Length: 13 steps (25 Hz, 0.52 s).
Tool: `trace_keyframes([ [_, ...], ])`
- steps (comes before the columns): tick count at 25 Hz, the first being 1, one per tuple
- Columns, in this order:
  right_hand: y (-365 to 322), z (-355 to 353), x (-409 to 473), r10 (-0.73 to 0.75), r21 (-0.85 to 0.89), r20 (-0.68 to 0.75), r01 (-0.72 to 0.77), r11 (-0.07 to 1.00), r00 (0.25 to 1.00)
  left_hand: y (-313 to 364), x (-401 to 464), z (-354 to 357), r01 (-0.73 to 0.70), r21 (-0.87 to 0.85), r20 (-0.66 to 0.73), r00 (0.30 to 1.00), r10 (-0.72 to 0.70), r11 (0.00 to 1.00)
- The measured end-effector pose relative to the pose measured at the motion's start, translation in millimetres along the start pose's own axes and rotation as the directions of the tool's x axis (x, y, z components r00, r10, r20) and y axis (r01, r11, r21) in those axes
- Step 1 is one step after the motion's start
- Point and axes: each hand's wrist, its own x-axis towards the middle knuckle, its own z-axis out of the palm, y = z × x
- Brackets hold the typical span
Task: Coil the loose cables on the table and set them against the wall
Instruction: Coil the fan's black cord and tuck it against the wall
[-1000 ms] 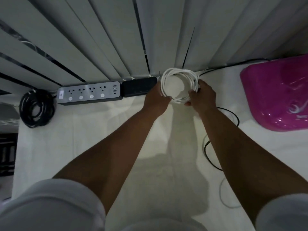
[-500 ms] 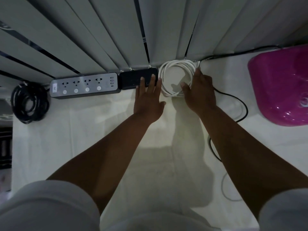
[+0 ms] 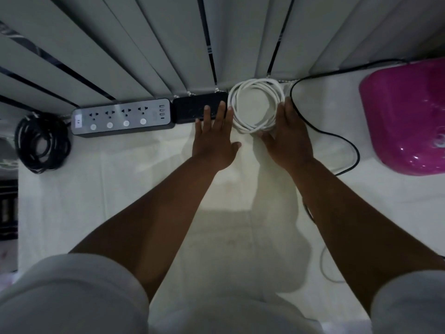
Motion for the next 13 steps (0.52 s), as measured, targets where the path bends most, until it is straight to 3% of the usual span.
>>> trace_keyframes([
  [13, -14.1, -3.4, -56.1, 0.037, 0.06, -0.024, -0.035, 0.998, 0.999, 7.1, -40.3, -13.6, -0.043, -0.075, 0.048, 0.998, 0.046, 0.996],
])
